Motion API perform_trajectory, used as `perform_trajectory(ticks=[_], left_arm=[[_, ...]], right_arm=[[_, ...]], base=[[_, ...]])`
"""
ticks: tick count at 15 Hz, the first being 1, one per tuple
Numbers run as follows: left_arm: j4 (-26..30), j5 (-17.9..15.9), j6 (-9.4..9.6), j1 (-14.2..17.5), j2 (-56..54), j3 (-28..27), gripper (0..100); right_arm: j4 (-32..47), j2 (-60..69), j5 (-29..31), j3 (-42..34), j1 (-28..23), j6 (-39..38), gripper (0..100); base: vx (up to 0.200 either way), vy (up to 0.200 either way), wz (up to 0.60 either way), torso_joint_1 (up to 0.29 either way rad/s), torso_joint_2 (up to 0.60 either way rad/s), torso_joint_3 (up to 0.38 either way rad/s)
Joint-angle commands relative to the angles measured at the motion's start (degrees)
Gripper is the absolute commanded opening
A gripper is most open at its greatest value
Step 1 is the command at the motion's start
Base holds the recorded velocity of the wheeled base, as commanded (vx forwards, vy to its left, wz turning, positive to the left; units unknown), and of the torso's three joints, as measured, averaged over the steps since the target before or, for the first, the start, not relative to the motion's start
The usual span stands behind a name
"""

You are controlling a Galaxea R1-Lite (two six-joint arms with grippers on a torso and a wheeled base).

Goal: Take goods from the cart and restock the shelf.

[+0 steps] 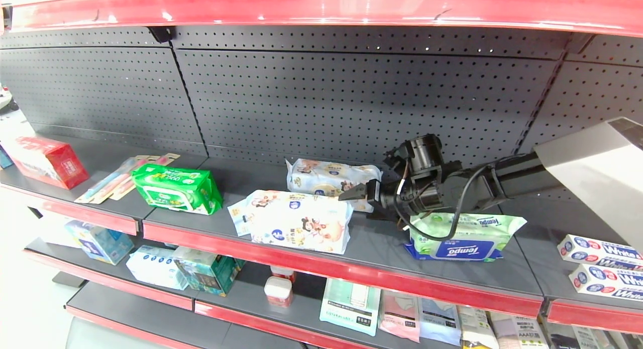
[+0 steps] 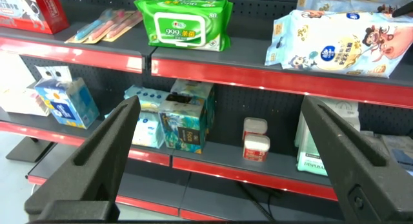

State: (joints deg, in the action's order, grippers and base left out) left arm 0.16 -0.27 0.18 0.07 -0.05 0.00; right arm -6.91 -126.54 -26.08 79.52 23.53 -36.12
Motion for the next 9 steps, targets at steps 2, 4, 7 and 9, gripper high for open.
perform_trajectory(ticks=[2,4,7,9], left_arm=[[0.02,0.0,-0.01,0.01,0.05,0.0,100],[0.02,0.0,-0.01,0.01,0.05,0.0,100],[0.02,0.0,-0.01,0.01,0.05,0.0,100],[0.02,0.0,-0.01,0.01,0.05,0.0,100]], right_arm=[[-0.03,1.47,-0.03,-0.33,-0.15,-0.09,100],[-0.03,1.65,0.15,-0.07,-0.15,-0.44,100],[-0.03,-0.64,2.43,0.99,-0.68,-0.35,100],[-0.03,-1.08,2.87,1.34,-1.29,-0.53,100]], base=[[0.0,0.0,0.0,0.0,0.0,0.0],[0.0,0.0,0.0,0.0,0.0,0.0],[0.0,0.0,0.0,0.0,0.0,0.0],[0.0,0.0,0.0,0.0,0.0,0.0]])
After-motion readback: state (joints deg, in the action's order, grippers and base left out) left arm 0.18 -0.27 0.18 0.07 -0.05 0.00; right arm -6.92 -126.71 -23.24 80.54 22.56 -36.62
